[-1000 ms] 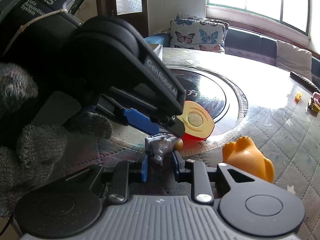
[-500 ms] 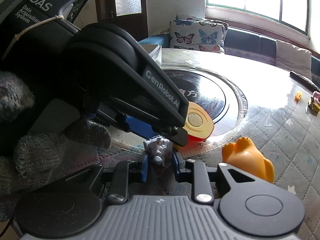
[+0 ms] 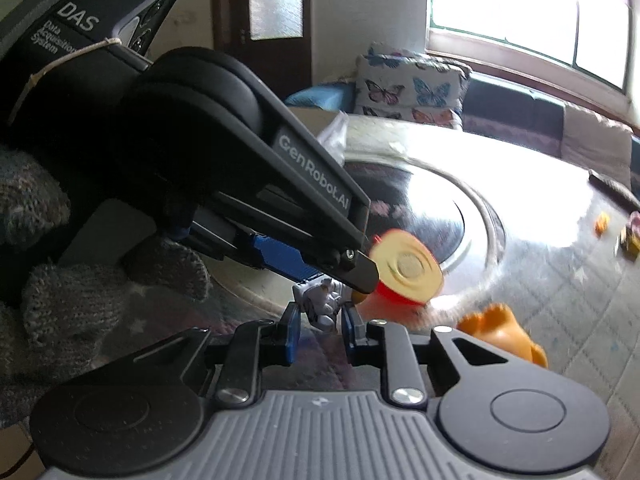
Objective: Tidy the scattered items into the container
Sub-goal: 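Carry the astronaut over the white box and open the right gripper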
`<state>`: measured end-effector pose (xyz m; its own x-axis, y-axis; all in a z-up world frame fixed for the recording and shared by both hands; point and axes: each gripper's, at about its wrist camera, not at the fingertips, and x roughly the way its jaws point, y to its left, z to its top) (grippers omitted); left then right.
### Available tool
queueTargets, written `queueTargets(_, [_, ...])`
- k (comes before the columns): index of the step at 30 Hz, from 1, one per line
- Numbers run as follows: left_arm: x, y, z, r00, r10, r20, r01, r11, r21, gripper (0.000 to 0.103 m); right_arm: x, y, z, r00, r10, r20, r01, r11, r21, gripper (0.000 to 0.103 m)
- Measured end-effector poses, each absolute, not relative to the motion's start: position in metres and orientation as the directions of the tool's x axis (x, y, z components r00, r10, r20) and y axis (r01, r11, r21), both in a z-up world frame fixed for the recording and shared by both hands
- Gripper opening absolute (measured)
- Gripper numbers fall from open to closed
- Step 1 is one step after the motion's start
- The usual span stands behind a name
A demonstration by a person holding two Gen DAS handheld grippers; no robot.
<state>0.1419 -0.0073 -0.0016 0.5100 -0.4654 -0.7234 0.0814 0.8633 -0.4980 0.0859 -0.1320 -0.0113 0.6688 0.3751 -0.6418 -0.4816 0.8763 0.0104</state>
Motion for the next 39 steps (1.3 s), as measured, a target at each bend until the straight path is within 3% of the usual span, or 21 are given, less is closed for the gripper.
queueTargets(13, [0.156,0.052,0.055,0.686,-0.376,-0.623,0.019,0.865,-0.502,0.031,0.122,-0.082,0.037,0.69,0.491,-0.533,-0.612,0.788,-0.068,0.021])
queueTargets(30, [0.195,0.081,0.016,0.655,-0.361,-0.664,-0.077,0.842,-0.534,0.029,0.167,-0.054,0.017,0.663,0.471,-0.581,-0.62,0.781,-0.074,0.021])
queueTargets(39, [0.188,0.079,0.015,0.652,-0.353,-0.671,-0.083,0.846,-0.526,0.029,0.15,-0.07,0.019,0.684,0.457,-0.568,-0.599,0.797,-0.08,0.031])
